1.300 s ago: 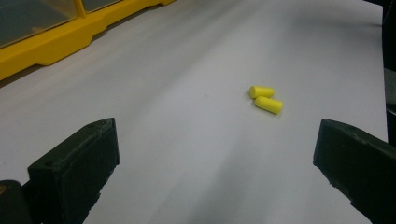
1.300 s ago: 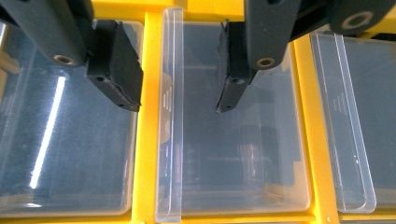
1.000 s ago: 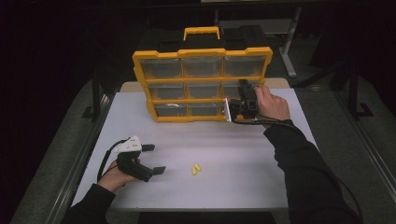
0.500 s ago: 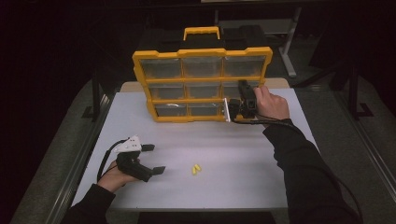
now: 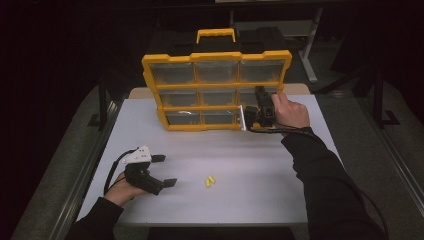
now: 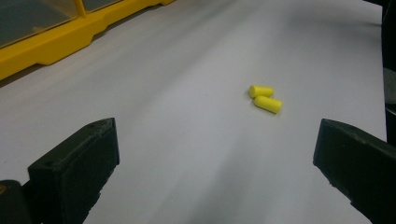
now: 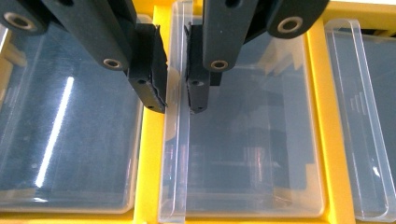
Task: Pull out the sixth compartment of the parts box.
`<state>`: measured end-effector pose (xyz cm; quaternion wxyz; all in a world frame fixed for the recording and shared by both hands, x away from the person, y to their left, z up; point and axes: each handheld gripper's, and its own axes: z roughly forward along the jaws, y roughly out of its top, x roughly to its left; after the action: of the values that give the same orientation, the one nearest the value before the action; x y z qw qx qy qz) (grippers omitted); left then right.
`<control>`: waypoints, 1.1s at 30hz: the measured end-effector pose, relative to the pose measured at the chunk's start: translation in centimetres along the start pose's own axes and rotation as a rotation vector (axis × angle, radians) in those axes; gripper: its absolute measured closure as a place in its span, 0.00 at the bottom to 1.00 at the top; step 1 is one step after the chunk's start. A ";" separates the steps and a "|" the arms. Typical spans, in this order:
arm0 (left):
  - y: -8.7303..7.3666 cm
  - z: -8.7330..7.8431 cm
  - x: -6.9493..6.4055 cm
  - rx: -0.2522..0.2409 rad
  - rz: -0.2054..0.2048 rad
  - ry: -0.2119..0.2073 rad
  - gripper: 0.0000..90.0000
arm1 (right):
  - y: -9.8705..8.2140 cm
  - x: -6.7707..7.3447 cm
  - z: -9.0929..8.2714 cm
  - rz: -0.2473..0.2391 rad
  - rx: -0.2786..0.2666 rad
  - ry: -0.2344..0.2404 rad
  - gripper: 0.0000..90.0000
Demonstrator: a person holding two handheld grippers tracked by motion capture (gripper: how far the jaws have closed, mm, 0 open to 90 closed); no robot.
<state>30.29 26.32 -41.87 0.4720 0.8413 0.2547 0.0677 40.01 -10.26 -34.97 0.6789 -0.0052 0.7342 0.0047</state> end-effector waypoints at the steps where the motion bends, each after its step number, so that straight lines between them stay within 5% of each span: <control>1: 0.0 0.0 0.0 0.000 0.000 0.000 0.00 | 0.0 0.0 0.0 0.000 0.000 0.000 0.86; 33: 0.0 -0.1 0.0 -0.004 0.002 -0.001 0.00 | 0.0 -0.1 -1.3 -0.004 0.000 0.015 0.86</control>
<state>30.23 26.38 -41.84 0.4738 0.8407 0.2534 0.0682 38.75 -10.24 -34.75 0.6733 -0.0067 0.7393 0.0035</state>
